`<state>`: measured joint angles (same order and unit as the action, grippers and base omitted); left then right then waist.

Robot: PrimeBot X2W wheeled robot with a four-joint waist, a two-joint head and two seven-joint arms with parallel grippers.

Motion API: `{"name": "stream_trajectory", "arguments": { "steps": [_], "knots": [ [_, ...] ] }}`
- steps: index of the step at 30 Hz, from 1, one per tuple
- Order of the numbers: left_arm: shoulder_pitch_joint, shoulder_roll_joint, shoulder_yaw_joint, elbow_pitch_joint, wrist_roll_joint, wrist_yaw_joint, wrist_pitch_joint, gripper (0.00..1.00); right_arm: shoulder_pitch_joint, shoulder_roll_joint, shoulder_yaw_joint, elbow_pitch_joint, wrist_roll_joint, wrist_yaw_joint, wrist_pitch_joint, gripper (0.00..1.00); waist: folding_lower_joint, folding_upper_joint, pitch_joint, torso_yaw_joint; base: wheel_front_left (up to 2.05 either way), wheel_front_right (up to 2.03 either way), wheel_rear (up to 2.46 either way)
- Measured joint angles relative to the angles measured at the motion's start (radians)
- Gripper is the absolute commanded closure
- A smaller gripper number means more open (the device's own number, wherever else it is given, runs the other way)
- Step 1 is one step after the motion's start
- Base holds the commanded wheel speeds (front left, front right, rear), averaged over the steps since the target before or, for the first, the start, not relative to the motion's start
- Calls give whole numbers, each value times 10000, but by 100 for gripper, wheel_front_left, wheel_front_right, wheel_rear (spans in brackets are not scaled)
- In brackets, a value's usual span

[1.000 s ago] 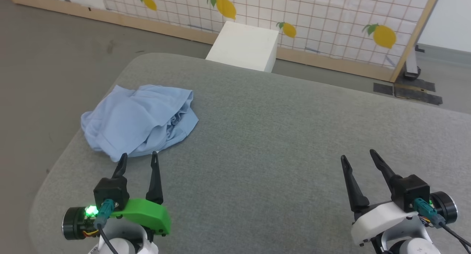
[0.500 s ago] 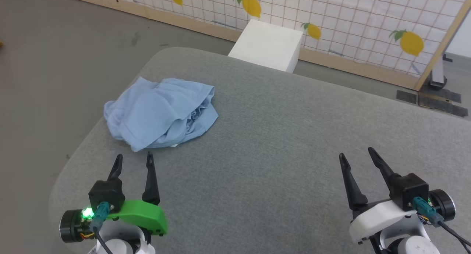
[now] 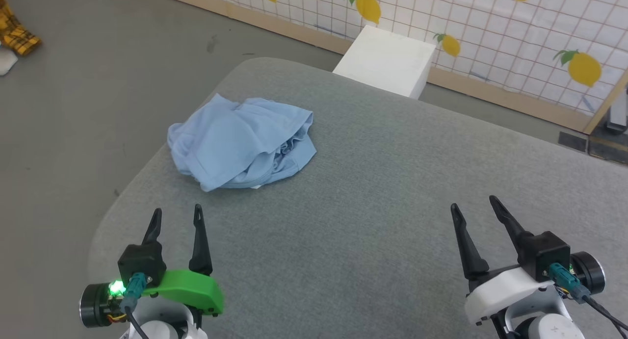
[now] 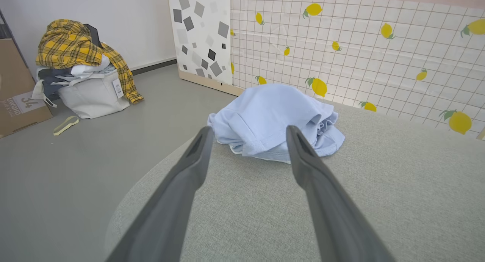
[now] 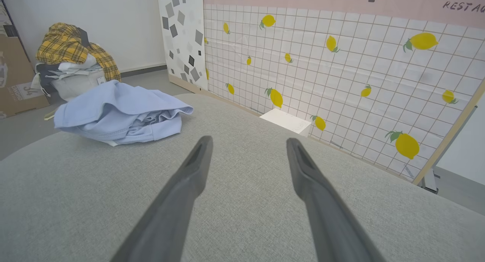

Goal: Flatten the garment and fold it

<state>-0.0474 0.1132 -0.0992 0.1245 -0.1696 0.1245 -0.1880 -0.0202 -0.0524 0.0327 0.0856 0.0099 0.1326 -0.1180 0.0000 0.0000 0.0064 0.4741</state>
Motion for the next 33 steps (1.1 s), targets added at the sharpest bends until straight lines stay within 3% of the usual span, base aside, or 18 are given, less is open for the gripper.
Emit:
{"name": "stream_trajectory", "arguments": {
  "steps": [33],
  "knots": [
    [-456, 282, -240, 385, -727, 407, -660, 0, -314, 19, 142, 119, -19, 0, -330, 0, 0, 0, 436, 1372, 0, 0, 0]
  ]
}}
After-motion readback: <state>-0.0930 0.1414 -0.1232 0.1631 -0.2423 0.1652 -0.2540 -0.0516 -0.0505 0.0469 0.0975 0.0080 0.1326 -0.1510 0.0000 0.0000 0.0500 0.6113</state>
